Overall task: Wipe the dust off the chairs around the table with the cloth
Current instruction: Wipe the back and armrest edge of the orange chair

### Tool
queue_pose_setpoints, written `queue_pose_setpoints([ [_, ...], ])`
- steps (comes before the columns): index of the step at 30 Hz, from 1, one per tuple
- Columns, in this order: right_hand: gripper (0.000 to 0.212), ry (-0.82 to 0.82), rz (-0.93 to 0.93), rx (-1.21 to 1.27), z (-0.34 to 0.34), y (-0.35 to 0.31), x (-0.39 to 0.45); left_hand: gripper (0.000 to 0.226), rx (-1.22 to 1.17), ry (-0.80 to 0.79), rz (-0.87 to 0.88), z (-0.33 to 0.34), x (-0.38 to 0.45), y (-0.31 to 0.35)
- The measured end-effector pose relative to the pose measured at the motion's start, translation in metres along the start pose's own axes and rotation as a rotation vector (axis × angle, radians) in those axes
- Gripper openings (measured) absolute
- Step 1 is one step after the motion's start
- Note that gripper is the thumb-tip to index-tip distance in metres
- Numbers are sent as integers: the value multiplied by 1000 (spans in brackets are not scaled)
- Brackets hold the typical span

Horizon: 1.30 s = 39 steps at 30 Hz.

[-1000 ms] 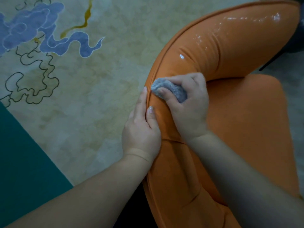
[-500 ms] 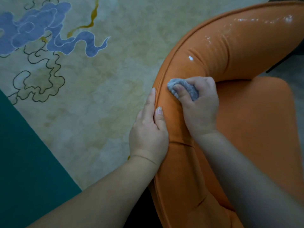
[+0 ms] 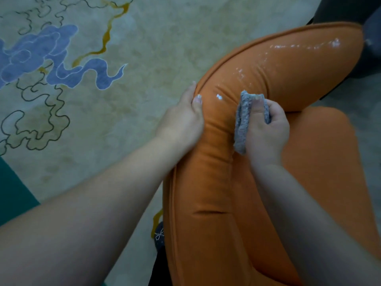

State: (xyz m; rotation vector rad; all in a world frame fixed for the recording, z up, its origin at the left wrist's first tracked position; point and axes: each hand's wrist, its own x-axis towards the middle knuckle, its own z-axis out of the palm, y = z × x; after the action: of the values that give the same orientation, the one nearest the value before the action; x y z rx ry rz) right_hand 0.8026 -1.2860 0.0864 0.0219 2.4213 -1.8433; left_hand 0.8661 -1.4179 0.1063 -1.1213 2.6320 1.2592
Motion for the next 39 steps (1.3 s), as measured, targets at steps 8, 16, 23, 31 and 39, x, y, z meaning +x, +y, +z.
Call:
queue_pose_setpoints([
  [8, 33, -95, -368, -298, 29, -19, 38, 42, -90, 102, 34, 7, 16, -5],
  [16, 26, -157, -609, -304, 28, -1, 19, 44, -64, 110, -23, 8, 15, -3],
  [23, 23, -78, -535, -319, 42, -9, 40, 51, -55, 98, -12, 6, 17, -2],
  [31, 23, -72, -544, -370, 42, -12, 37, 58, -81, 108, 5, 7, 14, -3],
  [39, 26, -127, -455, -280, 24, 3, -14, 58, -83, 108, 2, 7, 14, -4],
])
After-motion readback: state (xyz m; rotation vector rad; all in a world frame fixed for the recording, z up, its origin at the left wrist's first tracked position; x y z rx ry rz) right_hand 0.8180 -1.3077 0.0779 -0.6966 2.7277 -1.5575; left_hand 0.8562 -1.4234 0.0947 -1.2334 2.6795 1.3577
